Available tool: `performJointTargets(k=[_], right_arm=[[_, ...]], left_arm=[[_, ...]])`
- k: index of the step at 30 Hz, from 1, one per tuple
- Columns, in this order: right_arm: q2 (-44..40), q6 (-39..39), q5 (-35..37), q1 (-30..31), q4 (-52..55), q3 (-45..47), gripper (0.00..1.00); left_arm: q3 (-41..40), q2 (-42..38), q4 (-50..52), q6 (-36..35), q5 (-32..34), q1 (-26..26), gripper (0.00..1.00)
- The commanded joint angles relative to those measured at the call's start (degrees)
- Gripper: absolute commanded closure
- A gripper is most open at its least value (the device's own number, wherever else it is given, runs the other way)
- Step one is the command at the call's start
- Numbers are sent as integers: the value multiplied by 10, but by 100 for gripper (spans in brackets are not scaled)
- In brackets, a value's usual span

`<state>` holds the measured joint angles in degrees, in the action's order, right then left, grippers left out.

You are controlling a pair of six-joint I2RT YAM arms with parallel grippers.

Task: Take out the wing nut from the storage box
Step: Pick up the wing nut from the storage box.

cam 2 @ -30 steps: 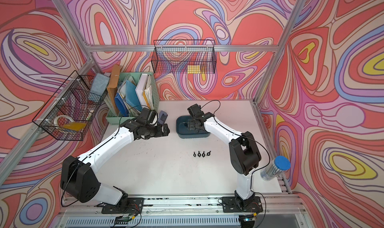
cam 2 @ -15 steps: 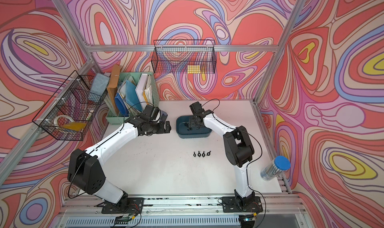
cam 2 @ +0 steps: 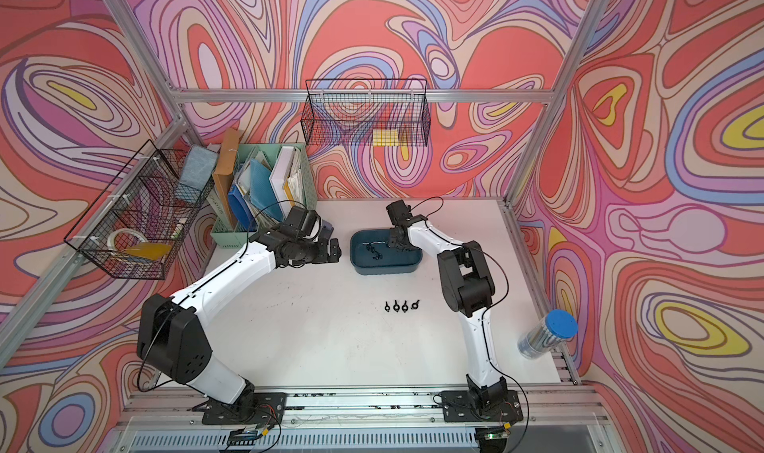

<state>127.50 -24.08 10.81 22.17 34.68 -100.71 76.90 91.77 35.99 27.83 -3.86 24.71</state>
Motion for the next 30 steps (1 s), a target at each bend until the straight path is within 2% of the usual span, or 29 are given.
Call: performJointTargets(k=[1,16,22,28,30], right_arm=[[26,5,22,-3,-22,-21,56],[69,11,44,-11,-49,-45,69],[71,14,38,-12,-50,-41,85],[44,13,25,-12,-53,-19,92],[31,14,17,-12,-53,-11,99]], left_arm=[[8,-2,2,-7,5,-3,1],[-3,-20,9,-5,21,-3,1],[-6,-26,11,-3,22,-3,1],[-11,-33,11,0,20,-3,1],[-14,-36,11,0,19,-3,1]])
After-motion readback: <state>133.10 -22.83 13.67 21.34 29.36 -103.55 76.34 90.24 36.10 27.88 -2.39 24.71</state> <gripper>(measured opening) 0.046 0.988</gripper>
